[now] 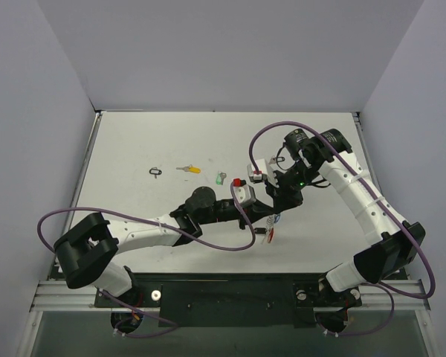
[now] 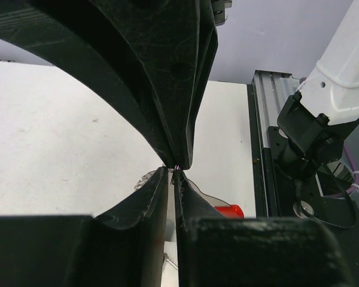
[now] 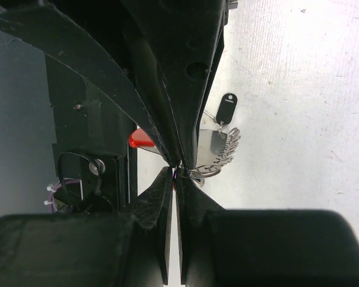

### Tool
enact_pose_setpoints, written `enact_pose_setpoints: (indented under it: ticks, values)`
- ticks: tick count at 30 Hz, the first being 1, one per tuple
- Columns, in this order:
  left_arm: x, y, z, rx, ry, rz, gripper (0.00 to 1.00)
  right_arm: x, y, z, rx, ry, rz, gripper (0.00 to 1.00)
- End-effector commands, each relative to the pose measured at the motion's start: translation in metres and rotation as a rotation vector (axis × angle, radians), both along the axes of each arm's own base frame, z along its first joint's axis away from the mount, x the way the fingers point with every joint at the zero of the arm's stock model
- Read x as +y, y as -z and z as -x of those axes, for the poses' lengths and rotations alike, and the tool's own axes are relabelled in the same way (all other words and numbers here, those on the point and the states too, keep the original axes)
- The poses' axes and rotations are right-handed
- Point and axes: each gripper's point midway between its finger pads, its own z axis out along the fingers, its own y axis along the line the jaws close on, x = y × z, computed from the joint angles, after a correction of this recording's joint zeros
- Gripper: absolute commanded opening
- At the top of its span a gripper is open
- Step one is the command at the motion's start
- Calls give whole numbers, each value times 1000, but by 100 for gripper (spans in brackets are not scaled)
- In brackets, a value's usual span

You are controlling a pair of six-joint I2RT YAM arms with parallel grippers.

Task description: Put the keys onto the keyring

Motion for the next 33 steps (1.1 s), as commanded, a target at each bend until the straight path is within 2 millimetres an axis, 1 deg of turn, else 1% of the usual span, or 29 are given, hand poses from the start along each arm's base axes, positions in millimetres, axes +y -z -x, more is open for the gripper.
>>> enact_pose_setpoints:
  ticks: [1, 3, 9, 13, 15, 16, 21, 24, 28, 33]
  values:
    - [-7, -30, 9, -24, 71, 75, 20, -2, -5, 25, 94, -22, -1, 0]
    - [-7, -29, 11, -21, 84, 80, 23, -3, -5, 25, 92, -20, 1, 0]
    - [-7, -28, 15, -2, 110, 90, 22, -4, -4, 25, 90, -18, 6, 0]
    - [-9, -27, 18, 5, 133, 88, 11, -4, -4, 24, 86, -17, 5, 0]
    - [-9, -26, 20, 10, 148, 85, 2, -3, -5, 24, 85, -13, 2, 0]
    - [-8, -25, 19, 17, 147, 84, 0, -4, -5, 24, 82, -10, 2, 0]
    - [-5, -29, 21, 34, 149, 103, 0, -3, -3, 18, 79, 27, 4, 0]
    - [0, -31, 19, 65, 109, 129, 0, -4, -2, 10, 65, 64, -5, 0]
    - [3, -34, 15, 110, 77, 155, 0, -4, 0, 7, 66, 95, -7, 0]
    - [3, -30, 12, 177, 58, 166, 0, -3, 5, 4, 63, 111, -1, 0]
